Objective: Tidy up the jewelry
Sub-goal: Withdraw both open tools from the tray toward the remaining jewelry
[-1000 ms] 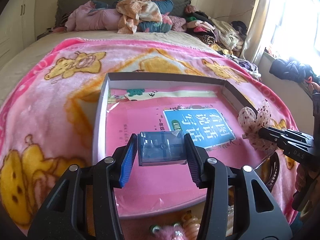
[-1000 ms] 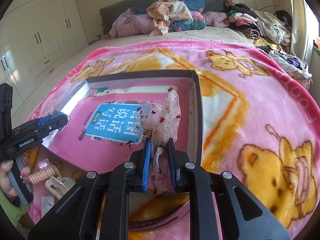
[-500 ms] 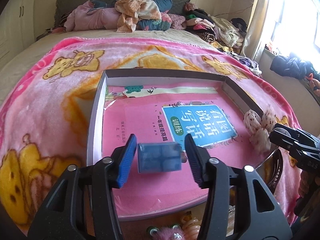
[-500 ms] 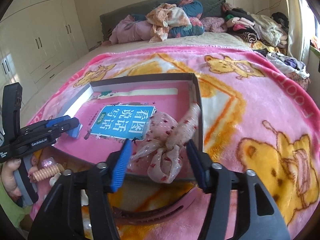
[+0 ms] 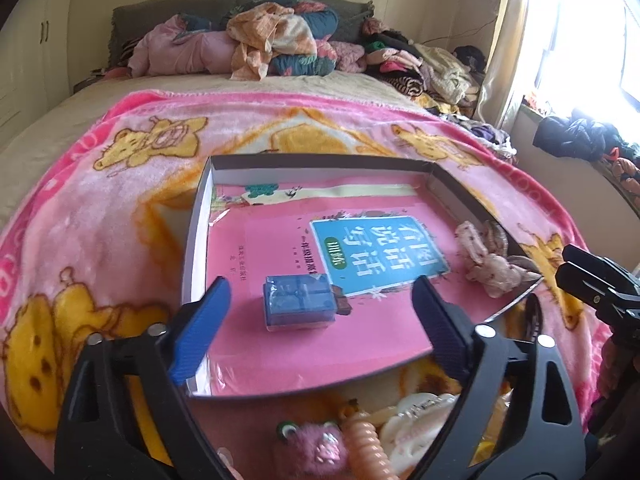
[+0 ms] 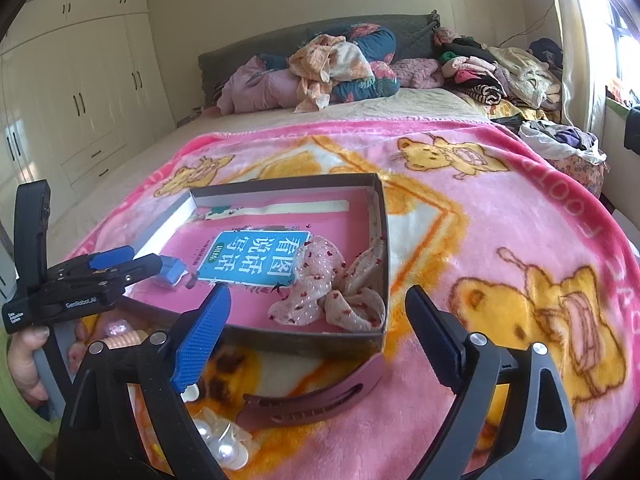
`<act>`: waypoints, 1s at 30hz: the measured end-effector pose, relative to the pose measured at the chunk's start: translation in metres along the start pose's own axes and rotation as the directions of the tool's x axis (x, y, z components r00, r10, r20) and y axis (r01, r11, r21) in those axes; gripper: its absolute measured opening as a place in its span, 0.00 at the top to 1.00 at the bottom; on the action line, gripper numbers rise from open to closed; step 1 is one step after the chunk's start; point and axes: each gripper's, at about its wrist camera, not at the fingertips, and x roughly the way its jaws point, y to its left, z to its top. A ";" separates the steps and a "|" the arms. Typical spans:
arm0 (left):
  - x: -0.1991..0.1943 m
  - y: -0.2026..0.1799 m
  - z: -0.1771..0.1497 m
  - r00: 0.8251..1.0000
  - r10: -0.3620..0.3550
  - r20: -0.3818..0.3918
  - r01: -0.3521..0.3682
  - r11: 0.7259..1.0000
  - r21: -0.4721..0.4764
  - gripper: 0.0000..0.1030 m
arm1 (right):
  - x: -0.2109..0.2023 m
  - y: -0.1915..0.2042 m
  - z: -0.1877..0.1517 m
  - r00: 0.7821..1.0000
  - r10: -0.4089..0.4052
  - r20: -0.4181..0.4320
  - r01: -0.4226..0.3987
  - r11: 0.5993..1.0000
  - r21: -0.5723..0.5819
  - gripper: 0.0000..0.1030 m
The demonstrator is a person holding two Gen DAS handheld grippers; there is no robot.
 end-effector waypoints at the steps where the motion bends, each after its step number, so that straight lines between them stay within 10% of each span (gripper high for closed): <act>1: -0.003 -0.001 0.000 1.000 -0.001 0.007 0.001 1.000 0.004 0.15 | -0.003 0.000 -0.001 1.000 0.000 0.004 0.000 1.000 0.001 0.14; 30: -0.074 -0.019 -0.029 0.997 -0.041 0.072 0.039 0.999 0.023 0.11 | -0.083 0.025 -0.043 0.997 0.041 0.060 -0.039 0.999 -0.029 0.10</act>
